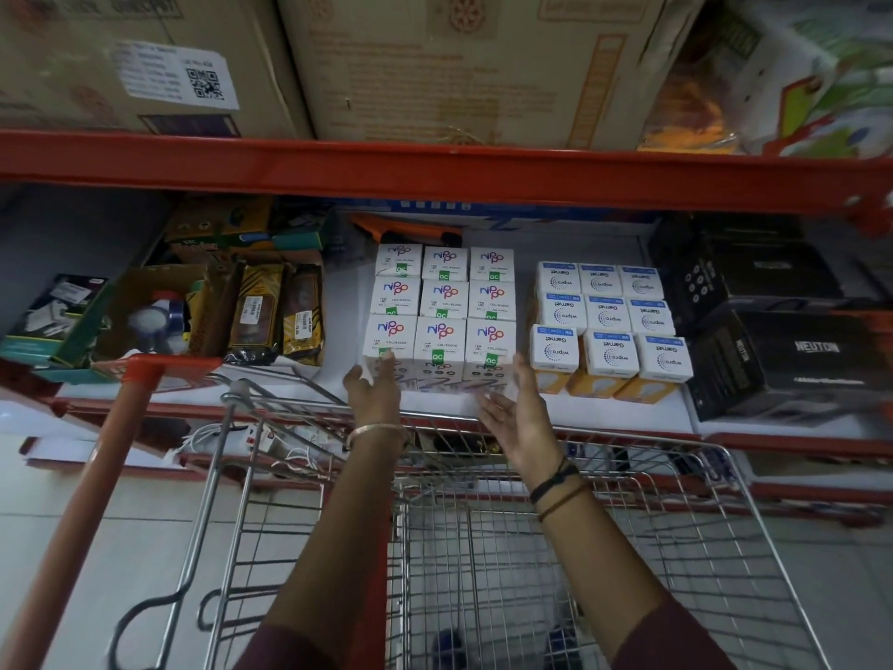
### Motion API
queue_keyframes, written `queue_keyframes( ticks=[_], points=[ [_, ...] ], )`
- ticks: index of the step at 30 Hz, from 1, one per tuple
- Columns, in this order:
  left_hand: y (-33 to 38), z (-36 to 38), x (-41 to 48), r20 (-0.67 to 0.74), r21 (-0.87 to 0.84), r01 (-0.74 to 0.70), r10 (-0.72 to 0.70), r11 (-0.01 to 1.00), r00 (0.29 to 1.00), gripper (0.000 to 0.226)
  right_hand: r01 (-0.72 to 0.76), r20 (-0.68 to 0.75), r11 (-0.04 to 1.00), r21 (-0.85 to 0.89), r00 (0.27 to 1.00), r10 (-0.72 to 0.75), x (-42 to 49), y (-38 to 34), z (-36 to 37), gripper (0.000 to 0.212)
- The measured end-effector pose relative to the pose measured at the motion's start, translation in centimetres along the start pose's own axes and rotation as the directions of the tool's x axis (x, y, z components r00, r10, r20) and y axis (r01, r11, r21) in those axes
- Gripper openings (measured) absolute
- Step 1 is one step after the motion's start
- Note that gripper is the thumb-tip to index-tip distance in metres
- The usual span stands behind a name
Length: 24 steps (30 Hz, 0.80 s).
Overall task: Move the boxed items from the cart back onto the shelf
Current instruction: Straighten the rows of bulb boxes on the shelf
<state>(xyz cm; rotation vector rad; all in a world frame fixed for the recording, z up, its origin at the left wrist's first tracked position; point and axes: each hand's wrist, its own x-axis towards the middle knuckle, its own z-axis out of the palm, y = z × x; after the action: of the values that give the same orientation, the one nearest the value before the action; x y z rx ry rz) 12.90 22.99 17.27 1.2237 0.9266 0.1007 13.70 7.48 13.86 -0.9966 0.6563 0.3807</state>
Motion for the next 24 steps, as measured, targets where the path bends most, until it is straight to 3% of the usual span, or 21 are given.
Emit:
queue_keyframes(
  ticks=[2, 4, 9, 13, 16, 20, 24],
  points=[
    [-0.9, 1.1, -3.5, -0.044, -0.046, -0.141, 0.139, 0.989, 0.989, 0.035, 0.03, -0.063, 0.999, 0.025, 0.998, -0.028, -0.4, -0.4, -2.4, 0.04],
    [-2.7, 2.5, -7.2, 0.057, -0.026, -0.208, 0.209, 0.978, 0.976, 0.013, 0.086, -0.157, 0.995, 0.054, 0.985, -0.077, -0.7, -0.9, -5.7, 0.049],
    [-6.9, 8.3, -10.2, 0.337, 0.043, -0.011, -0.004, 0.999, 0.941, 0.005, 0.161, -0.327, 0.983, 0.086, 0.937, -0.125, -0.4, -5.3, -12.5, 0.052],
    [-7.8, 13.2, -8.3, 0.365, 0.029, 0.218, -0.213, 0.976, 0.906, 0.042, 0.147, -0.245, 0.985, 0.092, 0.962, -0.121, 1.0, -8.6, -14.8, 0.04],
    [-8.3, 16.1, -7.0, 0.274, 0.026, 0.242, -0.24, 0.97, 0.931, 0.066, 0.134, -0.211, 0.991, 0.0, 0.969, -0.131, 2.3, -9.8, -15.6, 0.069],
    [-8.4, 18.0, -6.0, 0.135, 0.004, 0.241, -0.239, 0.97, 0.961, 0.063, 0.124, -0.182, 0.988, -0.091, 0.973, -0.139, 4.0, -10.3, -15.8, 0.071],
    [-9.2, 18.7, -5.7, 0.113, 0.054, 0.177, -0.182, 0.983, 0.977, 0.062, 0.084, -0.16, 0.99, -0.111, 0.982, -0.101, 4.6, -9.8, -15.9, 0.063]
  ],
)
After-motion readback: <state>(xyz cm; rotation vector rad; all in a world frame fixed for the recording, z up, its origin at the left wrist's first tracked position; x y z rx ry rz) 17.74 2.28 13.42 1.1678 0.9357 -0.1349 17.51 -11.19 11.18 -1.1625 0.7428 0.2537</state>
